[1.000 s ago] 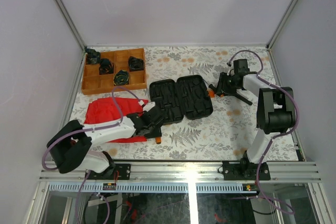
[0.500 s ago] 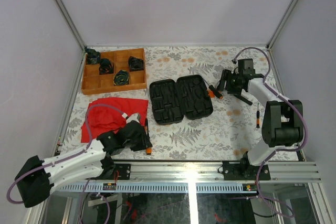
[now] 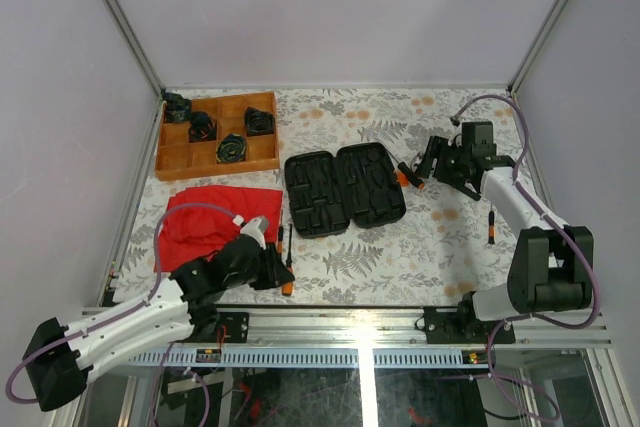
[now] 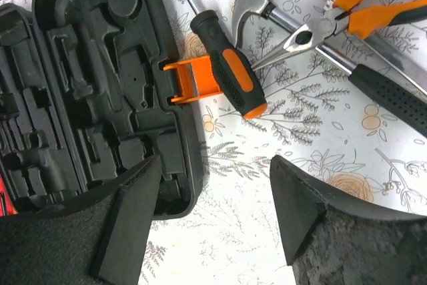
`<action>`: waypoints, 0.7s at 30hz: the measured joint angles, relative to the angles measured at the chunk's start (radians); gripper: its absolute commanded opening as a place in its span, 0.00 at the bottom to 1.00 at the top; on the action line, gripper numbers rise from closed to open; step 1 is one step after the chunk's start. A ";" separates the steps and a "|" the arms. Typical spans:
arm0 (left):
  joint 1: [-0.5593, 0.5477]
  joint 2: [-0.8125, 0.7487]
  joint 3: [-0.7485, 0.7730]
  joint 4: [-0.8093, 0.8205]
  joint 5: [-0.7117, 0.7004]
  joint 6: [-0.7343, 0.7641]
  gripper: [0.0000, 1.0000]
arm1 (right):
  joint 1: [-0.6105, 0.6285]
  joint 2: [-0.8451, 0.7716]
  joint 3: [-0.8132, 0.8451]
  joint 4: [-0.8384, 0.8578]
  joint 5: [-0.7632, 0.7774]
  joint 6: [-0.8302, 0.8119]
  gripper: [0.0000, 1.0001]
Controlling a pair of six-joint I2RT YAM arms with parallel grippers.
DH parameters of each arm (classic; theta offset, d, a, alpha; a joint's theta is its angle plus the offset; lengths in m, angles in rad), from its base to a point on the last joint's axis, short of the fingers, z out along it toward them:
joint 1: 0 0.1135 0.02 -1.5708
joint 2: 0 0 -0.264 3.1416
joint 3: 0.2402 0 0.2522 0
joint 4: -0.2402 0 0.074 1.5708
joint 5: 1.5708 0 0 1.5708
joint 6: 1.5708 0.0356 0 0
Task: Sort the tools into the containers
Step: Pick up the screwdriver from the center of the board.
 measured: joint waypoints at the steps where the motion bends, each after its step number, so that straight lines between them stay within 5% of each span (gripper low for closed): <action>1: 0.000 -0.006 0.000 0.003 0.005 0.004 0.00 | 0.000 -0.013 -0.013 0.005 -0.002 0.003 0.73; 21: -0.001 -0.120 0.000 0.098 0.016 0.074 0.00 | 0.000 -0.140 -0.109 0.084 -0.039 0.034 0.73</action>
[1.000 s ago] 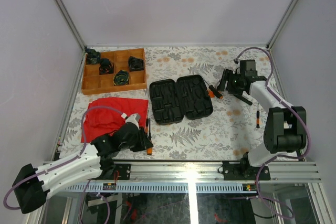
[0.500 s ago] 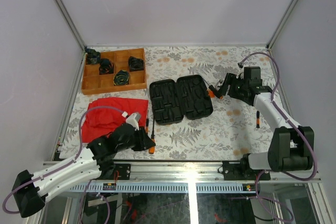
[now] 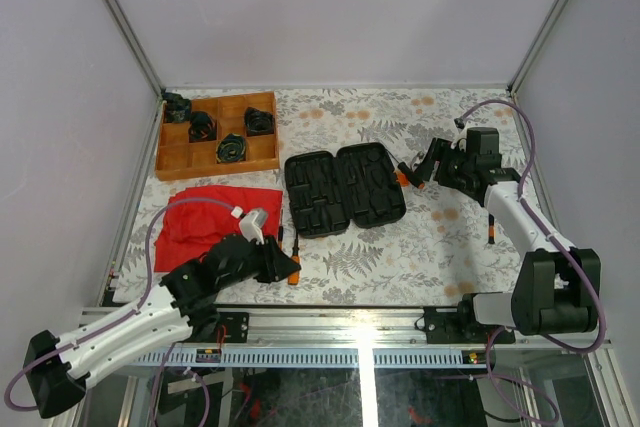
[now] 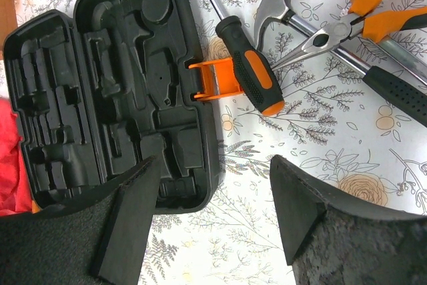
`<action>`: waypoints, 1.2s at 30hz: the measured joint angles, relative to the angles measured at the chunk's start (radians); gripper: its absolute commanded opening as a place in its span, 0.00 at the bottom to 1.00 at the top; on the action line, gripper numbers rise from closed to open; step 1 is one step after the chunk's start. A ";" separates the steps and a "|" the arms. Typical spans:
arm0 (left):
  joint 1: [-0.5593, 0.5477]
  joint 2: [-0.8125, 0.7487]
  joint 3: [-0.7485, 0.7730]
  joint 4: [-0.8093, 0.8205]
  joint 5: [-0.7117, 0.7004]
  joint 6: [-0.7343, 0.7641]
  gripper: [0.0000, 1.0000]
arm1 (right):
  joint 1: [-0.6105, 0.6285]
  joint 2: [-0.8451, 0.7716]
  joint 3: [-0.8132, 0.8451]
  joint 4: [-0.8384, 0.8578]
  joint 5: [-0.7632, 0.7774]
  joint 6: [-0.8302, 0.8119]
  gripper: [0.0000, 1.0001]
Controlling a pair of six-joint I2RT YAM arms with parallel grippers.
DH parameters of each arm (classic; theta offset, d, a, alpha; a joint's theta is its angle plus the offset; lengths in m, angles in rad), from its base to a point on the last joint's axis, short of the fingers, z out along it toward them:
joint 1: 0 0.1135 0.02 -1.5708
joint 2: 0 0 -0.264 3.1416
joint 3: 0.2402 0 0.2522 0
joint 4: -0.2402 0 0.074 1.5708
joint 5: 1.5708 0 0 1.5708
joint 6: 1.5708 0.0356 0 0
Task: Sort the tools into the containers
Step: Pick up the screwdriver from the center of the board, then place the screwdriver at the center of the board.
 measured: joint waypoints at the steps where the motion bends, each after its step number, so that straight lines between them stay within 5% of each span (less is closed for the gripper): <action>1: 0.000 -0.002 0.000 0.011 0.000 0.002 0.00 | 0.000 0.002 0.000 0.002 0.000 0.000 0.73; 24: -0.005 -0.011 0.196 0.164 0.108 0.157 0.00 | 0.000 0.010 -0.026 0.046 -0.026 0.003 0.73; 36: -0.005 0.157 0.217 -0.031 -0.210 0.019 0.00 | 0.000 0.145 0.099 0.001 0.014 -0.017 0.66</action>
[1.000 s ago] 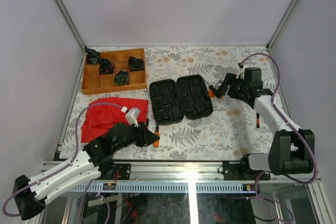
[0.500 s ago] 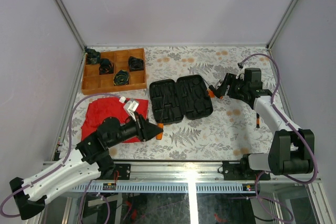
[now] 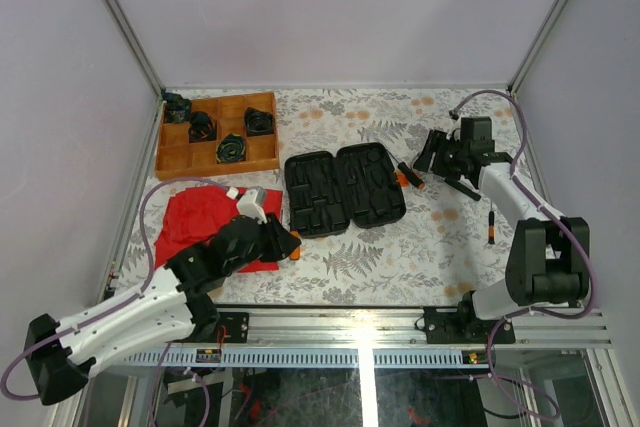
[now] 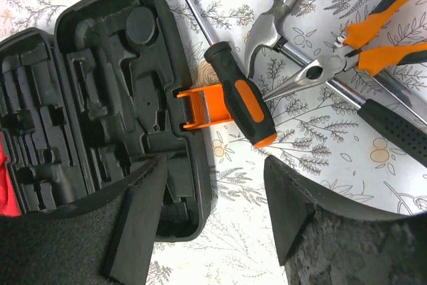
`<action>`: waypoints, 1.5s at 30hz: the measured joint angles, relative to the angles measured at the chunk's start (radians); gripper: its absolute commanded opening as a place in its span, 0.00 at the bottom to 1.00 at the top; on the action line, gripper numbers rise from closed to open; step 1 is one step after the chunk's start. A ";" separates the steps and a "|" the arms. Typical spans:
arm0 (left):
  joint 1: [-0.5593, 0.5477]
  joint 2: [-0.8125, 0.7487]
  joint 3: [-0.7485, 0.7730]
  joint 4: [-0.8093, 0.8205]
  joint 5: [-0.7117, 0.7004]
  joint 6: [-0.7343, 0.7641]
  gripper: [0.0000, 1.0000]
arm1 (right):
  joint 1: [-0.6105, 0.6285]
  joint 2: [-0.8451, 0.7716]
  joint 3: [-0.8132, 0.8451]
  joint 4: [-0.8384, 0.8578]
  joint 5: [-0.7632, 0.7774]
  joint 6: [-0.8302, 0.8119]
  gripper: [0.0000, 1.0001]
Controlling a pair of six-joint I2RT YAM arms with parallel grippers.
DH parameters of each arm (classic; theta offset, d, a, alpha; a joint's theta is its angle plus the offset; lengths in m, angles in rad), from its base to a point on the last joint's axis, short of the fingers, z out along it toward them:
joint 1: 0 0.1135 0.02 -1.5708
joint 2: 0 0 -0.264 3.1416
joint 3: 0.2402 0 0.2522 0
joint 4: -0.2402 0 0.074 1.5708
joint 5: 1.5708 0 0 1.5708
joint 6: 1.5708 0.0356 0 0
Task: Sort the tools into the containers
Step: Place the screwdriver at the center of the board.
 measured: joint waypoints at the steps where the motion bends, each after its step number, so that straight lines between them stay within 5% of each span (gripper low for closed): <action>1: 0.000 0.019 -0.001 -0.006 -0.008 -0.015 0.00 | 0.000 0.018 0.013 -0.002 -0.001 -0.001 0.66; 12: 0.003 0.319 -0.009 -0.043 -0.050 -0.180 0.00 | 0.000 0.044 0.020 -0.019 -0.002 0.000 0.66; 24: 0.029 0.520 0.027 -0.037 -0.055 -0.183 0.05 | 0.000 0.150 0.067 -0.062 0.018 -0.011 0.68; 32: 0.037 0.582 0.070 -0.040 -0.052 -0.154 0.29 | 0.022 0.276 0.149 -0.082 0.016 -0.044 0.70; 45: 0.040 0.554 0.077 -0.050 -0.053 -0.134 0.49 | 0.090 0.430 0.278 -0.151 0.111 -0.124 0.64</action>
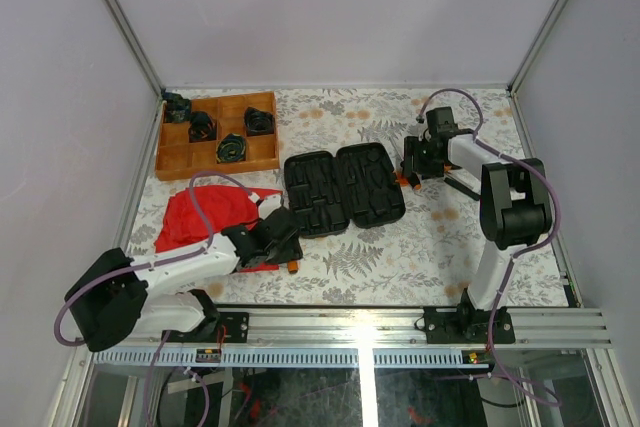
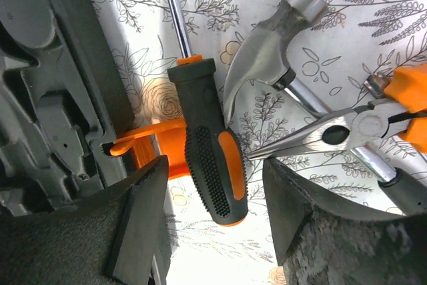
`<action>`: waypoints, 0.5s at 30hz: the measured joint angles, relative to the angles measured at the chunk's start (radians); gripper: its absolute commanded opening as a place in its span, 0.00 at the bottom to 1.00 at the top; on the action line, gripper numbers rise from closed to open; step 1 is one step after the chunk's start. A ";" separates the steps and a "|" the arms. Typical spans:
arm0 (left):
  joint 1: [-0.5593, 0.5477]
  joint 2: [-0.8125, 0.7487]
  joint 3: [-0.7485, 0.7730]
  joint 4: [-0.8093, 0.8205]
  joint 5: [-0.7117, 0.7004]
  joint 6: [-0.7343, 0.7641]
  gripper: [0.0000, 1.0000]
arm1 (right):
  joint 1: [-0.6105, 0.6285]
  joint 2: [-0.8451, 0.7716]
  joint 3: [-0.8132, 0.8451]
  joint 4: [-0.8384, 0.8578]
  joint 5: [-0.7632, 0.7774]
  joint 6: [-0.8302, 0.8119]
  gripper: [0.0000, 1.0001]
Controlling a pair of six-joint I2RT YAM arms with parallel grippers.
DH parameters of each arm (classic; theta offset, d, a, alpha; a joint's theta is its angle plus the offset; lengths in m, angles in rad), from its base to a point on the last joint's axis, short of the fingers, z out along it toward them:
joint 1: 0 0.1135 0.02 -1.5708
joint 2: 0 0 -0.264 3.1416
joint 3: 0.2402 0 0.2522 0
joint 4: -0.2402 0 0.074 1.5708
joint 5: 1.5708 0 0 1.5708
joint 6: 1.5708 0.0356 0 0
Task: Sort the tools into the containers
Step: Place the screwdriver at the center of the board.
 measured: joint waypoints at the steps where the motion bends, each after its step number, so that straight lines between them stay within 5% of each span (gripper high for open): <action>1: 0.000 -0.003 0.004 -0.004 0.000 0.003 0.49 | 0.000 0.005 0.006 -0.005 0.008 -0.005 0.63; 10: 0.000 -0.018 0.021 -0.026 0.001 0.015 0.55 | 0.000 0.059 0.045 -0.018 0.015 -0.028 0.49; 15: 0.000 -0.050 0.031 -0.038 0.007 0.025 0.63 | 0.001 0.060 0.045 -0.021 -0.006 -0.025 0.29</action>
